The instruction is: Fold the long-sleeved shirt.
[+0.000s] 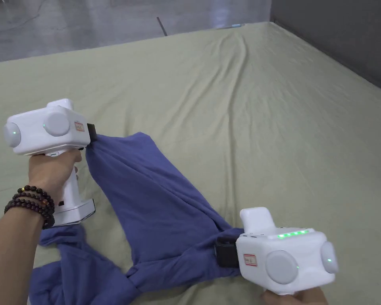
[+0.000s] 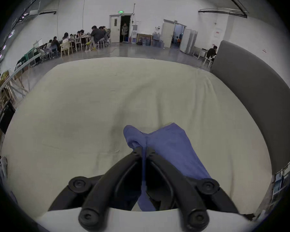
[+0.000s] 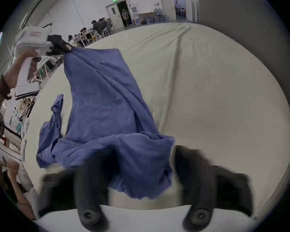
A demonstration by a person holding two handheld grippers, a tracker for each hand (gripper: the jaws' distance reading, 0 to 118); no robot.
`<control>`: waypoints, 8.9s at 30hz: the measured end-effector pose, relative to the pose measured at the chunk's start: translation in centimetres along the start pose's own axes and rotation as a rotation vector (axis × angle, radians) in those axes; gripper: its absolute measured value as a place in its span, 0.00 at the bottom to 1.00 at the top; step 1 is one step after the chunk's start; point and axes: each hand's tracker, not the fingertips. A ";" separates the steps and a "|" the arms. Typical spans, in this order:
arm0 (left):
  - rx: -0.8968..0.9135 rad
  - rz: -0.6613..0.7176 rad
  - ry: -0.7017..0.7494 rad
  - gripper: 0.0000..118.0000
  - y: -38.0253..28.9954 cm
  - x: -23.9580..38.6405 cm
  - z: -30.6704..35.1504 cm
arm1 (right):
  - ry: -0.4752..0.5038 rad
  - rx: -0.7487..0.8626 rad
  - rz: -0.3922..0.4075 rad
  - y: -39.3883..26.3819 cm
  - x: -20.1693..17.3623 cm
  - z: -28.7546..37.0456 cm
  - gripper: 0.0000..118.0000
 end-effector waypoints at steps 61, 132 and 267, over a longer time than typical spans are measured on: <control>0.320 0.298 -0.001 0.00 6.2 -9.5 15.2 | 0.050 0.438 0.090 37.2 0.1 5.4 0.16; -0.039 -0.151 0.035 0.01 -8.2 -1.0 5.2 | -0.074 0.040 -0.053 -0.4 5.7 10.7 0.02; 0.089 0.056 -0.036 0.09 -20.4 -6.0 22.0 | 0.073 0.118 0.062 -2.3 4.9 14.3 0.02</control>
